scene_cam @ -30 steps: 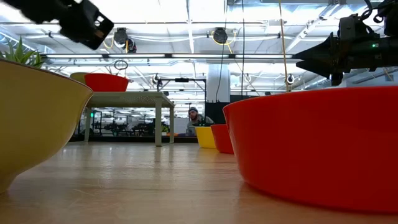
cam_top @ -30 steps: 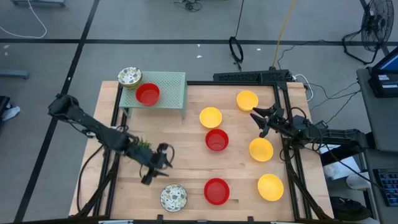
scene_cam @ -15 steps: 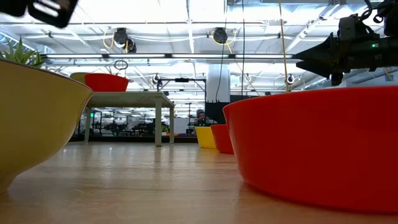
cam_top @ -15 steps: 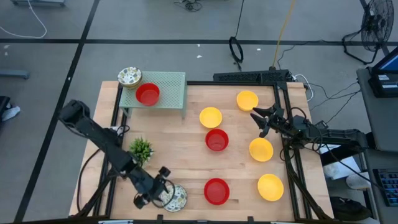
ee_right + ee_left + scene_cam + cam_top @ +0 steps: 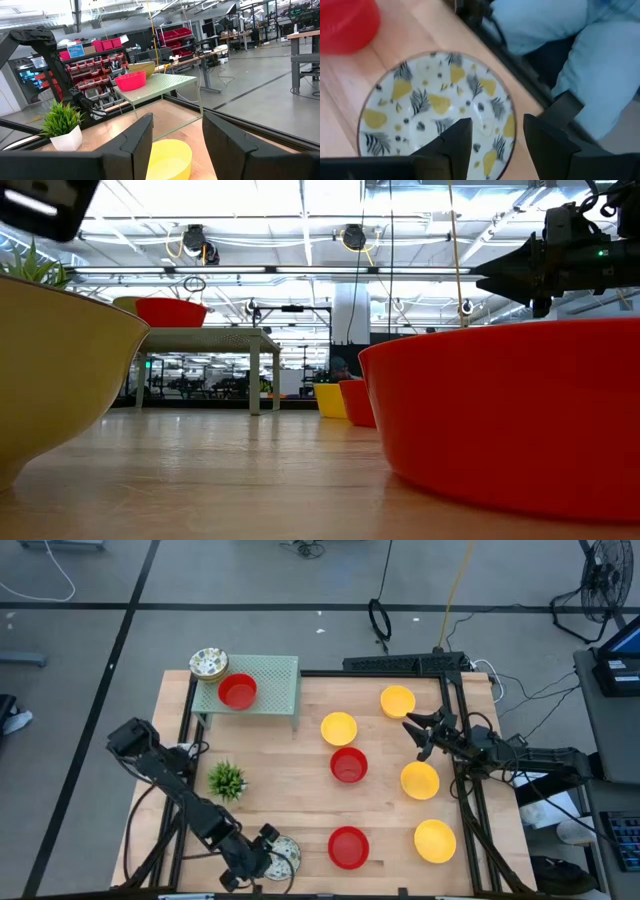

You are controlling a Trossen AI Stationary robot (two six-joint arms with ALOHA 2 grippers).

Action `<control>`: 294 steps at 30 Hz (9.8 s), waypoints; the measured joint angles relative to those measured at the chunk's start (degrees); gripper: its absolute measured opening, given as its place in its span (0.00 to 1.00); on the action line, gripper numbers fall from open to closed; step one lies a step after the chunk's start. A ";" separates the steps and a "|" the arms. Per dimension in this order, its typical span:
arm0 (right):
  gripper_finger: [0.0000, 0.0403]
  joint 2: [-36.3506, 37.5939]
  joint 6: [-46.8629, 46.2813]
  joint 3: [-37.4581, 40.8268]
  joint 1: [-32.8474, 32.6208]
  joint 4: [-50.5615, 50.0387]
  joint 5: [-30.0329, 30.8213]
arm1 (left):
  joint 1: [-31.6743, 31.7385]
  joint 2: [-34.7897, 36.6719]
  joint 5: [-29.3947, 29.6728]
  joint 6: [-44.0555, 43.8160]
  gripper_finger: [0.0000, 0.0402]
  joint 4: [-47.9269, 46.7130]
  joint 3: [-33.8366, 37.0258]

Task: Pick & Place Mini bowls
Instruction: Stack the white patterned bowl on the white patterned bowls on the shelf, then stack the red bowl on the red bowl on the shelf

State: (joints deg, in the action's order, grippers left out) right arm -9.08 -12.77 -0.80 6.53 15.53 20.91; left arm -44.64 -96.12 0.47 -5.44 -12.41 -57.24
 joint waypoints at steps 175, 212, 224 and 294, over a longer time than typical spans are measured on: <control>0.40 0.00 0.01 -0.02 0.01 0.00 -0.01 | 75.89 32.85 -5.27 0.36 0.45 -32.58 -11.73; 0.40 0.02 0.01 -0.02 -0.01 0.02 0.00 | 39.67 -5.06 -5.42 31.98 0.45 20.67 0.29; 0.40 0.00 0.01 -0.02 -0.01 0.00 -0.02 | 39.59 -13.29 1.50 37.21 0.45 29.53 0.23; 0.40 0.01 0.01 -0.02 0.00 0.02 0.00 | 67.53 36.27 23.01 3.76 0.02 -39.61 -0.19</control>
State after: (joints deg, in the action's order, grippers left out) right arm -9.07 -12.75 -0.82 6.53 15.55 20.91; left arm 22.89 -59.85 23.49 -1.68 -52.02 -57.43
